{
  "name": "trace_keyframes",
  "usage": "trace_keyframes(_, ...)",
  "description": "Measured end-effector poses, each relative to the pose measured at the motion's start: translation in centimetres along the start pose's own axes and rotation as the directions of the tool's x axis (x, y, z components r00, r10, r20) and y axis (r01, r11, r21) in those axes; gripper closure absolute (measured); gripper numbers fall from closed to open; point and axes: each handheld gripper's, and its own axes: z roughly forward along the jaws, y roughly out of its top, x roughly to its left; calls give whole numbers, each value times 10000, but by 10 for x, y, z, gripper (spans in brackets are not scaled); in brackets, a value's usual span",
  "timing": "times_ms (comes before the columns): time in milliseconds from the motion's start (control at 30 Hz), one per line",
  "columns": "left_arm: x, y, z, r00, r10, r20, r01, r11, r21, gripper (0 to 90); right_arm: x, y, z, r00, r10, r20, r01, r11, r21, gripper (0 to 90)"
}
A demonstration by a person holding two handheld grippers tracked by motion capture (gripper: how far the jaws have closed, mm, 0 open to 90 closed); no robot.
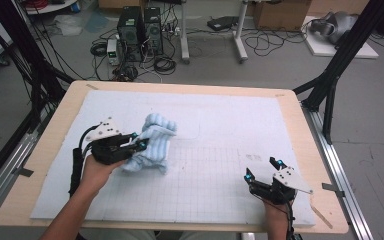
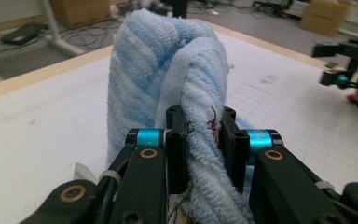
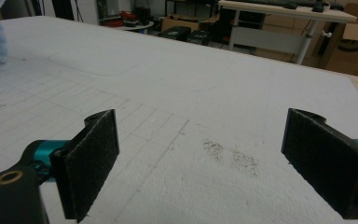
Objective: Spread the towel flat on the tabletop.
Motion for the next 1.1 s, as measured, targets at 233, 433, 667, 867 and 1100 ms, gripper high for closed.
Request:
trace_keyframes(233,-38,11,48,9812,1330,1395,-1420,9883,562,741,0,0,0,10000,27,-5,-27,10000,-23,102)
trace_keyframes(433,-51,5,79,9781,1384,1552,-1542,9835,949,732,-1,0,0,10000,-1,-23,1,10000,9,102)
trace_keyframes(667,-54,-4,104,9904,677,1207,-821,9896,1182,493,-1,0,0,10000,61,-31,-61,10000,30,102)
trace_keyframes(867,-50,2,82,9988,70,491,-60,9998,-190,235,0,0,1,10000,55,-69,-54,9999,92,102)
trace_keyframes(1100,-27,-10,38,9997,-94,-233,81,9984,-556,235,-1,1,2,9997,93,-245,-88,9998,202,102)
